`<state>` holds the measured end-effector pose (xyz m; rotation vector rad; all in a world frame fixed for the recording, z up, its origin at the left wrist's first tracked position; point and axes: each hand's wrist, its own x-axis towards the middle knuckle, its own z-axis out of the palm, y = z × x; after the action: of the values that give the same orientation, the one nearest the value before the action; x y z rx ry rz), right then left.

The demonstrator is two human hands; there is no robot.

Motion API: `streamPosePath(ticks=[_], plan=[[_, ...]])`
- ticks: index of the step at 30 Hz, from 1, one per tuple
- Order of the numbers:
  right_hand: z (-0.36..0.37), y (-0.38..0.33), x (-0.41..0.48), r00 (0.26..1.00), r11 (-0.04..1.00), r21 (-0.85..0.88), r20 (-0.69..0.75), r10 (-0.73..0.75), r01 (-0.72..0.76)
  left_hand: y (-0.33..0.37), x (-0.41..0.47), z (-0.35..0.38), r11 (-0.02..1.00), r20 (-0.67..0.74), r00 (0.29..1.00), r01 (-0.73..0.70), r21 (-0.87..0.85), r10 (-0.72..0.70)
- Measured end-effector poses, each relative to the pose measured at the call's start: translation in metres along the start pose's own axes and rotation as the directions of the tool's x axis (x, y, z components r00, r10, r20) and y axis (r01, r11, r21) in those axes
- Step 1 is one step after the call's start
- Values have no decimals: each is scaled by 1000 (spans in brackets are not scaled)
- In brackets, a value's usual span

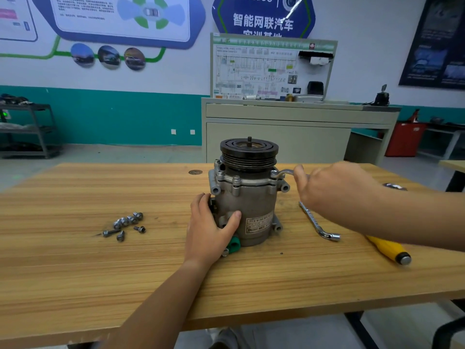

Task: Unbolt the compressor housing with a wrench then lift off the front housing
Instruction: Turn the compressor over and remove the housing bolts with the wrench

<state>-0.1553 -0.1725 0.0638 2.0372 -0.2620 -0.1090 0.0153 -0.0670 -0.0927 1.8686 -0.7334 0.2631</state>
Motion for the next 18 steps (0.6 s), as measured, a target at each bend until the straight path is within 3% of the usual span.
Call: streamPosePath(ticks=[5,10,14,16,18], plan=[[29,18,23,978,975,128,-77,193,-183,0,-1,-1,1000,4,1000,-10,-8,10],[54,18,65,939,942,288,-239,247,-175,0,-1,-1,1000,-6,1000,-14,13,14],[61,2,90,907,869,459,-262,329,-183,3,-2,-2,1000,1,1000,-3,19,3],[61,0,87,878,775,598,-238,415,-204,4,-2,-2,1000,11,1000,-3,19,3],[58,2,74,809,553,811,-187,557,-193,3,-2,-2,1000,13,1000,-4,19,4]])
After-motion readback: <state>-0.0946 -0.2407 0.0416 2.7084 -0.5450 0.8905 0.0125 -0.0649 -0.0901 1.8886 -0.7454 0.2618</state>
